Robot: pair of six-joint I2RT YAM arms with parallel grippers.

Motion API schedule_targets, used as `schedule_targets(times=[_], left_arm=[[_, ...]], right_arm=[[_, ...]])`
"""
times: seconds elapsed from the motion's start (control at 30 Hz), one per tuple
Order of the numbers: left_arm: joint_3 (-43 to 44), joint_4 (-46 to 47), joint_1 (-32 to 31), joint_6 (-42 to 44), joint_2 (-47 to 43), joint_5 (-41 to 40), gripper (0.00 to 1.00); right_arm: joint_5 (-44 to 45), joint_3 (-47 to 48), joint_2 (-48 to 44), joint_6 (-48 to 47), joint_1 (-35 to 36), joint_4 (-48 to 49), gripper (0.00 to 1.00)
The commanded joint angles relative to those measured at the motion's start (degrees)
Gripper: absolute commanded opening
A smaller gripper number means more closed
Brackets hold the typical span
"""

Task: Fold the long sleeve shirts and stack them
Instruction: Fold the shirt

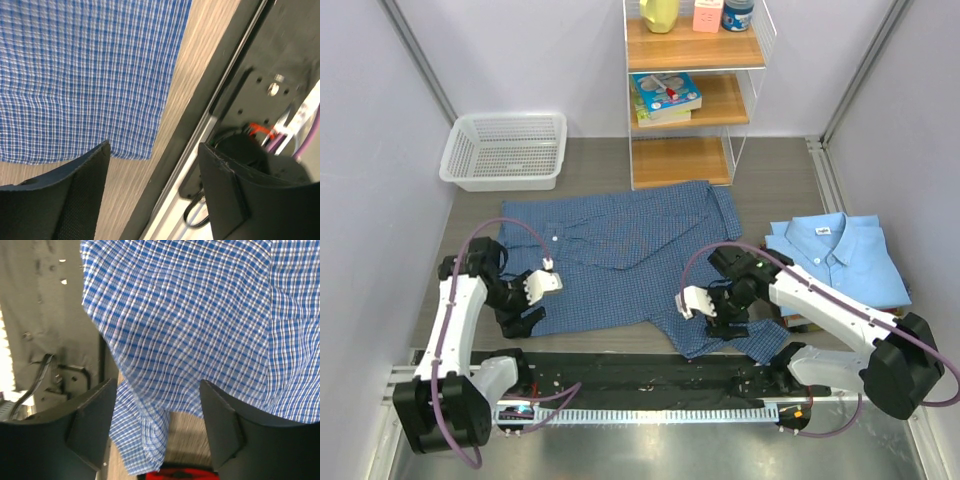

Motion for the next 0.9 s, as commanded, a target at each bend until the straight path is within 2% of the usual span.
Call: schedule_targets(times=[0.0, 0.1, 0.13, 0.3, 0.47, 0.53, 0.57, 0.63, 0.67, 0.73, 0.77, 0.87], left_arm=[[2.34, -1.76, -0.72, 6.68, 4.66, -7.71, 0.68], [-0.63, 0.42, -4.31, 9.33, 5.81, -13.84, 0.68], [-2.04, 1.31, -8.5, 8.81, 5.98, -15.97, 0.68], [-4.24, 5.7, -12.93, 8.01, 9.93, -20.8, 0.7], [-8.02, 11.5, -17.67, 6.61, 12.93, -22.4, 0.7], [-10.84, 15.81, -19.7, 4.85, 12.4, -22.4, 0.69], [-11.63, 16.95, -21.01, 4.58, 11.62, -22.75, 0.67], [-13.22, 19.68, -21.29, 3.88, 10.91, -22.93, 0.62], [-13.31, 19.77, -21.29, 2.83, 10.38, -22.84, 0.54], [-13.04, 18.9, -21.2, 1.86, 8.8, -22.58, 0.46], [-12.96, 18.55, -21.2, 1.25, 8.01, -22.58, 0.36], [-12.34, 18.46, -21.11, -0.42, 4.76, -22.75, 0.16]], right_arm=[[3.53, -1.7, 0.84, 4.24, 2.43, 7.71, 0.65], [4.14, -1.35, 2.25, 6.26, 2.52, 9.56, 0.53], [4.41, -1.18, 2.69, 6.79, 2.52, 10.08, 0.51], [4.76, -0.3, 3.83, 8.63, 2.52, 11.41, 0.42], [5.38, 0.84, 4.8, 9.95, 2.44, 11.85, 0.33], [5.64, 1.02, 4.89, 10.66, 2.52, 12.02, 0.26], [5.64, 1.02, 4.72, 10.92, 2.52, 12.02, 0.22], [5.99, 1.28, 4.45, 12.24, 2.52, 12.28, 0.08], [6.17, 1.46, 4.36, 12.76, 2.52, 12.29, 0.02], [6.52, 1.72, 3.75, 13.64, 2.52, 12.29, 0.01], [6.52, 1.81, 3.31, 13.82, 2.44, 12.37, 0.01], [6.87, 2.08, 1.82, 14.87, 2.43, 12.64, 0.01]])
